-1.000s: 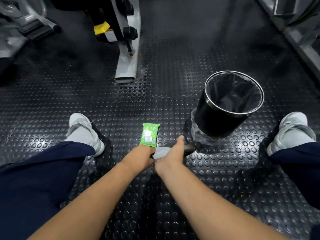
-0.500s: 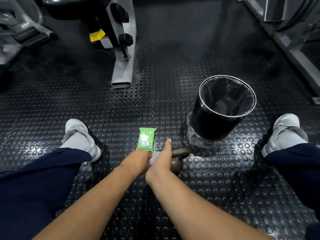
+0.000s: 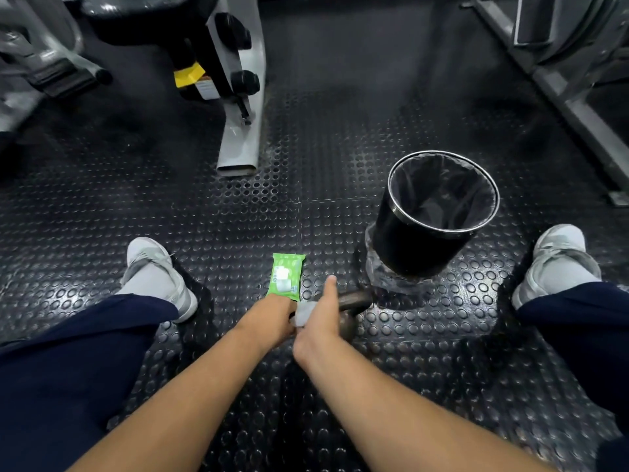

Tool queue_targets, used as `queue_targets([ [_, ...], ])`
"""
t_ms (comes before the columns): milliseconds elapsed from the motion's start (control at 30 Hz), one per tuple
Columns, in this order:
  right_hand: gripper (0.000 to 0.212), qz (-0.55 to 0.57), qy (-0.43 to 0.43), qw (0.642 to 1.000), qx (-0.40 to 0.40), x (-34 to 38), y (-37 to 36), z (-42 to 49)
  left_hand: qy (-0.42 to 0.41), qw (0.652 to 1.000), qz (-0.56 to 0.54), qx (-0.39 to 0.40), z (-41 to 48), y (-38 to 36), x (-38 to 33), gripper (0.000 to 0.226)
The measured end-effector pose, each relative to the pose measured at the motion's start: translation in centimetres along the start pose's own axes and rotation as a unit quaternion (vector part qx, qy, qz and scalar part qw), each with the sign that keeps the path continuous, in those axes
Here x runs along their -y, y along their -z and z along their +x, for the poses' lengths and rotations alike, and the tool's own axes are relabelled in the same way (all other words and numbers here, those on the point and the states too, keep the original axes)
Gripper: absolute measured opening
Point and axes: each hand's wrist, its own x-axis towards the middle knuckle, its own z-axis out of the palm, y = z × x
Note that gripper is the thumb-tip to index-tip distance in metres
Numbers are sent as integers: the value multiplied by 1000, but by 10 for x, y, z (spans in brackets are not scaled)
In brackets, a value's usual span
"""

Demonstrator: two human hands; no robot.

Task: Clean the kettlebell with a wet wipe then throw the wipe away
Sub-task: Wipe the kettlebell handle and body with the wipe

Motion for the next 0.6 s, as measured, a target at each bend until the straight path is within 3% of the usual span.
queue_targets([
  [133, 76, 34, -66, 997, 11, 22, 1, -15, 9, 1000, -2, 2, -2, 1, -3, 6],
  [333, 75, 62, -35, 997, -9, 74, 29, -9, 11, 1000, -19, 11, 4, -4, 1, 15],
  [500, 79, 15, -21, 1000, -2, 15, 8, -3, 7, 1000, 1, -4, 0, -1, -2, 6],
  [600, 82, -9, -17, 999, 35, -4, 1, -10, 11, 1000, -2, -11, -1, -4, -3, 20],
])
